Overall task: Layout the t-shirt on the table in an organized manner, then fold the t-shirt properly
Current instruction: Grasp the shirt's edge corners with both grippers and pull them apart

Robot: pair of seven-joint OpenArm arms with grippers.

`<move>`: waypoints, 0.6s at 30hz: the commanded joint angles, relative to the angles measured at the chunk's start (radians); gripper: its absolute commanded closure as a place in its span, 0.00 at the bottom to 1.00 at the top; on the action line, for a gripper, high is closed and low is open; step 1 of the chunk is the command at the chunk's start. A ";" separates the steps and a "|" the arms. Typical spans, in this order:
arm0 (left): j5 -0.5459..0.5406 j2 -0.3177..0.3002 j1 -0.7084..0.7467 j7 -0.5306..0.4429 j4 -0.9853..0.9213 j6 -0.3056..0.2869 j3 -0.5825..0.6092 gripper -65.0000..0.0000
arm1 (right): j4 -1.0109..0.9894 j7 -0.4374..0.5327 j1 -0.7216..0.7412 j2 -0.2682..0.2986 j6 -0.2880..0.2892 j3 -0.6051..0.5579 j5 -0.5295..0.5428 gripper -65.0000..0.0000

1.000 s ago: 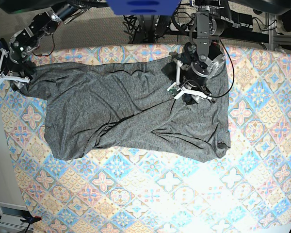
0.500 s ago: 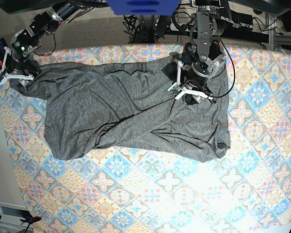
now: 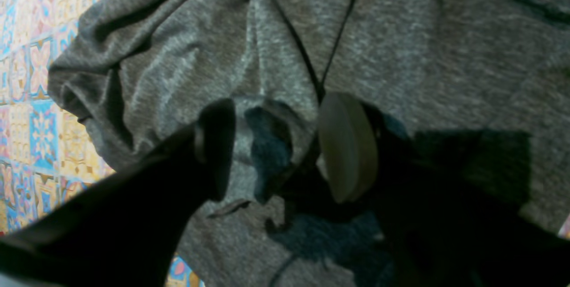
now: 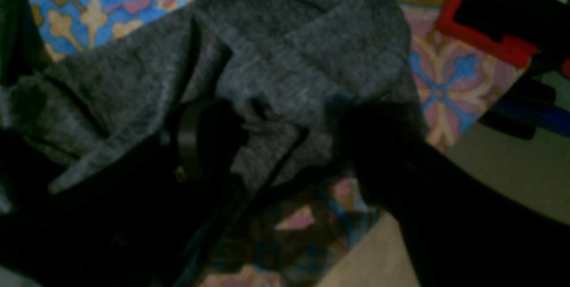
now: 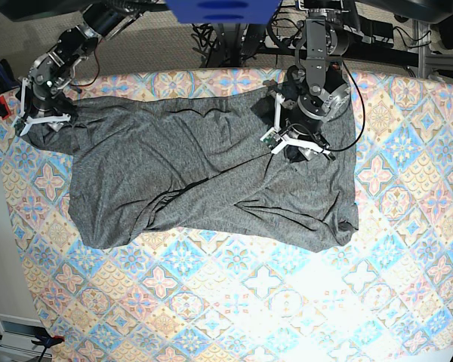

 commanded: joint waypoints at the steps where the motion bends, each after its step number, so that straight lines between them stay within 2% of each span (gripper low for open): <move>1: -0.011 0.003 -0.007 -0.018 0.021 0.009 0.000 0.50 | -0.017 -0.034 0.002 0.007 -0.001 0.003 -0.013 0.36; 4: -0.011 0.000 -0.007 -0.018 0.021 0.009 -0.006 0.50 | -0.074 -0.032 0.002 0.010 0.002 0.003 -0.013 0.38; 7: -0.010 -0.002 -0.005 -0.018 0.022 0.009 -0.006 0.50 | -0.089 -0.032 0.002 0.040 0.091 0.003 -0.013 0.48; 9: -0.010 -0.002 -0.005 -0.018 0.024 0.009 -0.007 0.50 | -0.086 -0.032 0.002 0.042 0.131 0.003 -0.015 0.61; 14: -0.010 -0.002 -0.005 -0.018 0.024 0.009 -0.007 0.50 | -0.039 -0.041 0.002 0.059 0.129 0.004 -0.021 1.00; 18: -0.010 -0.002 -0.005 -0.018 0.024 0.009 -0.004 0.50 | 0.035 -0.035 -0.003 0.059 0.129 0.006 -0.021 0.99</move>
